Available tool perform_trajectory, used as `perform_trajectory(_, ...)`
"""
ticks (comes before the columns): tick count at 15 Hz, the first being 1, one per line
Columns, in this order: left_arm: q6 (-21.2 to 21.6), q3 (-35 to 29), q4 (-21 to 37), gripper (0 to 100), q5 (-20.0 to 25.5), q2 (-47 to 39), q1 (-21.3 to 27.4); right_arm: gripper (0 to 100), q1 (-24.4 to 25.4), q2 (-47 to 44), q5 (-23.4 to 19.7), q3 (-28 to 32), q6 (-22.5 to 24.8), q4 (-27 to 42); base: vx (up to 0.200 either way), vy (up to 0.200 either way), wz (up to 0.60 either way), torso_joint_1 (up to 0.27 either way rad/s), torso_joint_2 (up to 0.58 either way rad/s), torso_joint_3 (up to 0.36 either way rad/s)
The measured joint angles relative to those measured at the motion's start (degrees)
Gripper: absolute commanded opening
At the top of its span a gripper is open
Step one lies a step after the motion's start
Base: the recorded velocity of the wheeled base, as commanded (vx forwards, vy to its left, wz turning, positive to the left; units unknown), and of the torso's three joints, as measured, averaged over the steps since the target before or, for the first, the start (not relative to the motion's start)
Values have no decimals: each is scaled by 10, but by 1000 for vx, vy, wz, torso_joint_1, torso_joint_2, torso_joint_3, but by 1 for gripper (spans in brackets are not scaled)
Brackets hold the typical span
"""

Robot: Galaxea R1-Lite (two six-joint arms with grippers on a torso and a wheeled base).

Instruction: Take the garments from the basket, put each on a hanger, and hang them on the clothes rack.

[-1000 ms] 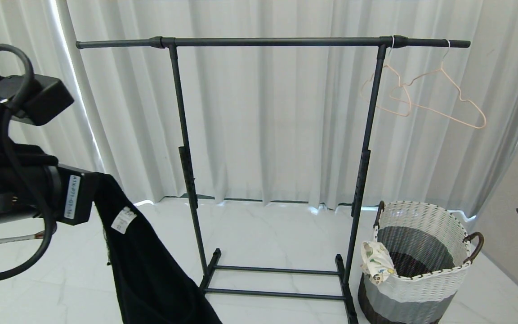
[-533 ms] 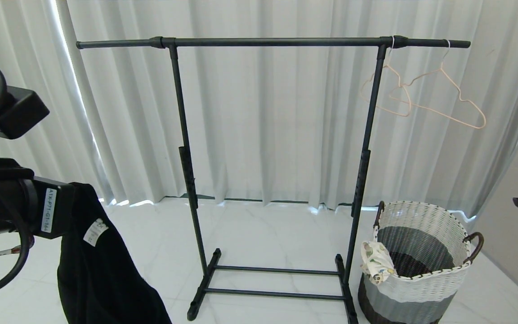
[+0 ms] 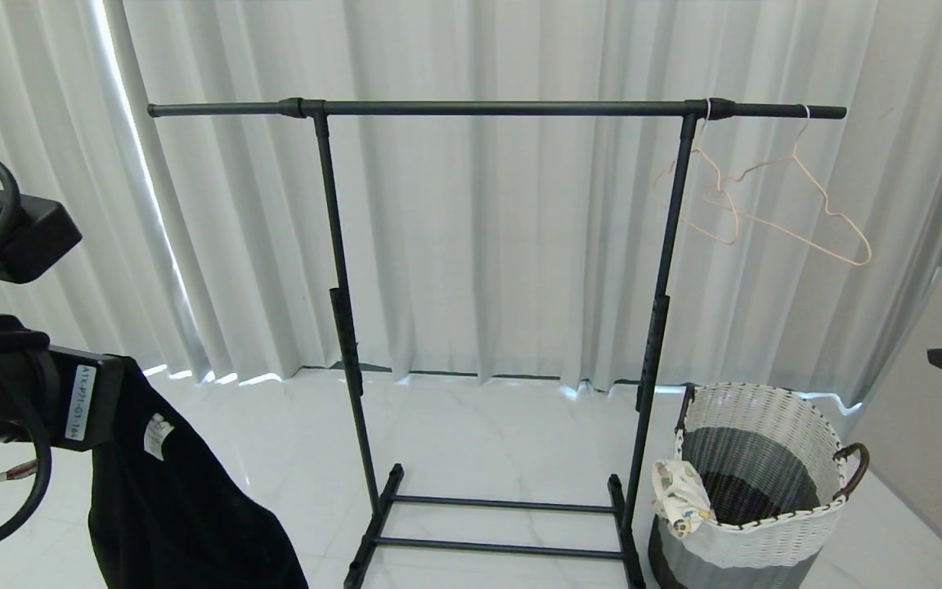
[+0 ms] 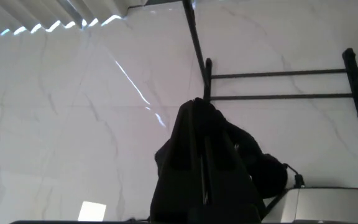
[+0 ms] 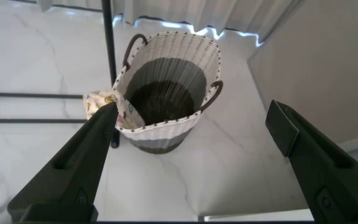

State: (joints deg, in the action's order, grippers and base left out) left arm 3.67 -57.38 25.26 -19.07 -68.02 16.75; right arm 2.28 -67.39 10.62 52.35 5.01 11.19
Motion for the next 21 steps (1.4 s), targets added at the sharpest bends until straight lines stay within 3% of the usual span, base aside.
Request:
perform_trajectory(8, 4, 1, 0, 0, -3, -12, -8, 100, 1, -20, 1, 3, 36, -7, 0, 0, 0, 196, -477, -280)
perform_trajectory(21, 13, 10, 0, 0, -4, -11, -15, 100, 0, -29, 4, 3, 39, -18, 0, 0, 0, 224, -499, -275)
